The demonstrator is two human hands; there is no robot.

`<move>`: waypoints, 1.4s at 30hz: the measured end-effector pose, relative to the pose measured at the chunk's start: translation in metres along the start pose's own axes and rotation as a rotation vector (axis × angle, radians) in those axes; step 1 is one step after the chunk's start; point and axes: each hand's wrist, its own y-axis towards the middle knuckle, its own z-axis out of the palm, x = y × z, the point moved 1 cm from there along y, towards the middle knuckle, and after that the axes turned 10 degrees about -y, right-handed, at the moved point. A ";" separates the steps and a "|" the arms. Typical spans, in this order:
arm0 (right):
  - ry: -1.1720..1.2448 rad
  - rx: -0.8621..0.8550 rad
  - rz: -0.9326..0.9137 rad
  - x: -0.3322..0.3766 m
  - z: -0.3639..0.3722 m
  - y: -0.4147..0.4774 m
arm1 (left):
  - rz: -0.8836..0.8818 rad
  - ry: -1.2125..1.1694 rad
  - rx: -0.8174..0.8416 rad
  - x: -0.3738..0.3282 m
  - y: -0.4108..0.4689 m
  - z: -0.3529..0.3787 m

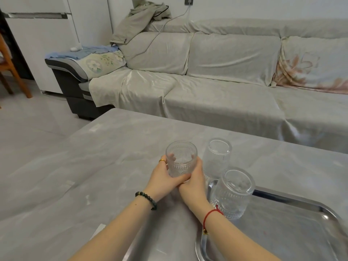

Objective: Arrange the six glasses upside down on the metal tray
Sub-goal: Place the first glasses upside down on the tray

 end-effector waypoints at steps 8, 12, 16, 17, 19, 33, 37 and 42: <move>0.071 0.115 -0.056 0.045 -0.035 -0.033 | -0.004 0.018 -0.020 -0.065 -0.052 -0.019; 0.036 0.175 -0.118 0.064 -0.076 -0.057 | 0.007 -0.011 0.044 -0.096 -0.081 -0.008; -0.020 0.189 -0.131 0.071 -0.127 -0.086 | -0.149 -0.082 0.106 -0.111 -0.115 0.019; -0.034 0.188 -0.137 0.071 -0.140 -0.093 | -0.194 -0.099 0.140 -0.114 -0.124 0.028; -0.061 0.166 -0.133 0.067 -0.165 -0.104 | -0.284 -0.123 0.238 -0.118 -0.141 0.045; -0.289 -0.040 -0.005 0.014 -0.251 -0.106 | -0.135 0.402 0.486 -0.106 -0.160 0.118; -0.323 -0.019 0.031 -0.003 -0.244 -0.094 | -0.114 0.362 0.505 -0.083 -0.155 0.139; -0.331 -0.017 0.033 -0.022 -0.230 -0.077 | -0.124 0.326 0.482 -0.058 -0.143 0.155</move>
